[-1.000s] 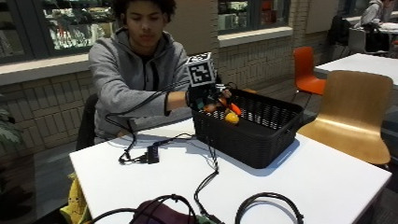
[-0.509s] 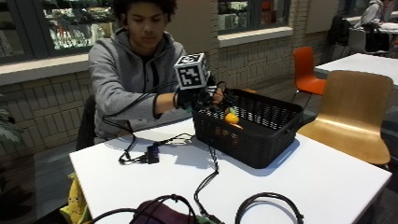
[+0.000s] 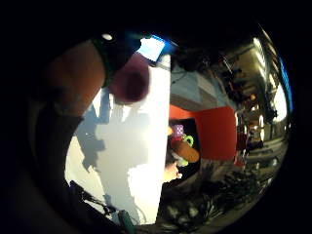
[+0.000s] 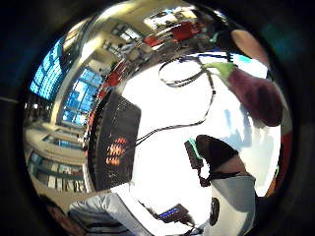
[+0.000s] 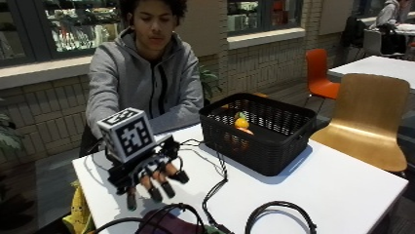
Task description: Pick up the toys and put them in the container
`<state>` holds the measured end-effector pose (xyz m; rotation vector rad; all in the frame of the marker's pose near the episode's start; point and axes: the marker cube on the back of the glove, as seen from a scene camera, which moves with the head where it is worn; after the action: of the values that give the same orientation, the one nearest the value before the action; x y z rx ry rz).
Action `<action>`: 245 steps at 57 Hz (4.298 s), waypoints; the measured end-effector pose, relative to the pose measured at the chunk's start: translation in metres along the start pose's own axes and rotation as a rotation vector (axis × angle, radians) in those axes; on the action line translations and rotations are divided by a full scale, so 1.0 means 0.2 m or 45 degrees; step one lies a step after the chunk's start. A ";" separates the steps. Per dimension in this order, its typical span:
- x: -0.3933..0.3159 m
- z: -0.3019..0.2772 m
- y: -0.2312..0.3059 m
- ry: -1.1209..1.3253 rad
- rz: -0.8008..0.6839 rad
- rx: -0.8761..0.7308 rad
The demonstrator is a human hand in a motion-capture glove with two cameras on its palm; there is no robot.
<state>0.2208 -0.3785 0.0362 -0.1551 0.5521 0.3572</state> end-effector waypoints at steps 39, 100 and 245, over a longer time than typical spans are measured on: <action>0.22 0.28 -0.24 0.078 0.087 -0.119; -0.67 -0.40 0.02 -0.410 -0.412 0.324; -0.11 -0.09 1.07 -0.017 -0.217 -0.071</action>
<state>0.1149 -0.1913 0.0218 -0.2515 0.5118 0.2078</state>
